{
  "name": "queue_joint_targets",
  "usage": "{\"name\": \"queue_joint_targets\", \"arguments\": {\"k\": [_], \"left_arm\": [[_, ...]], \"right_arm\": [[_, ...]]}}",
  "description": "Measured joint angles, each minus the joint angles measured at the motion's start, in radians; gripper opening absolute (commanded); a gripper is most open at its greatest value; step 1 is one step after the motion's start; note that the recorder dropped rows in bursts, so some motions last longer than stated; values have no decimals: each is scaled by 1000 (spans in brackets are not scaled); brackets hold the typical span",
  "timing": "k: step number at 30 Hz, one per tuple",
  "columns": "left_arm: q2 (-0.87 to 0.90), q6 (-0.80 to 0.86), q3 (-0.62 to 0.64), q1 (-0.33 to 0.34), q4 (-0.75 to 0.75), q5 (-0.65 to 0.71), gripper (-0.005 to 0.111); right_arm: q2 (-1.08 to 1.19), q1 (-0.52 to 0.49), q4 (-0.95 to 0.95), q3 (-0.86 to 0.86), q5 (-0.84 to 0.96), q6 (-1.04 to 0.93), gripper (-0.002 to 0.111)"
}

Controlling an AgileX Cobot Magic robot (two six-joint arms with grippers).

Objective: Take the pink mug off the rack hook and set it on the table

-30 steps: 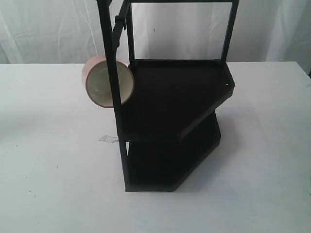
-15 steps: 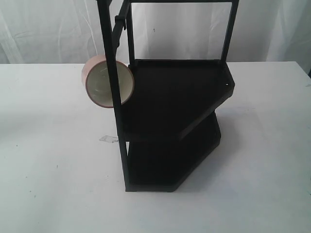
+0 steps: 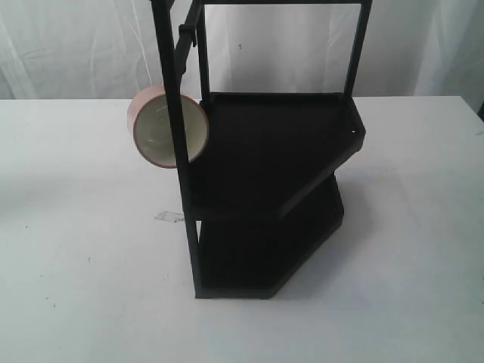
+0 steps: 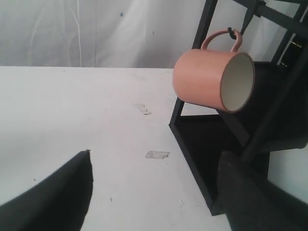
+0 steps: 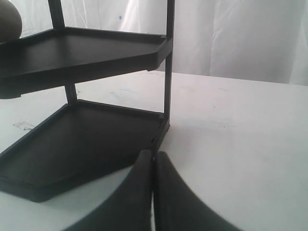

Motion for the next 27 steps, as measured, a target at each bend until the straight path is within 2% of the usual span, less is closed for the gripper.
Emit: {"name": "queue_joint_targets", "arguments": {"k": [7, 10, 22, 27], "left_arm": [[192, 208, -7, 0, -204, -119, 74], [292, 293, -7, -22, -269, -178, 74], [637, 410, -121, -263, -319, -356, 74], [732, 434, -146, -329, -319, -480, 74]], "right_arm": [[0, 0, 0, 0, 0, 0, 0], [0, 0, 0, 0, 0, 0, 0], [0, 0, 0, 0, 0, 0, 0], [0, 0, 0, 0, -2, 0, 0]]}}
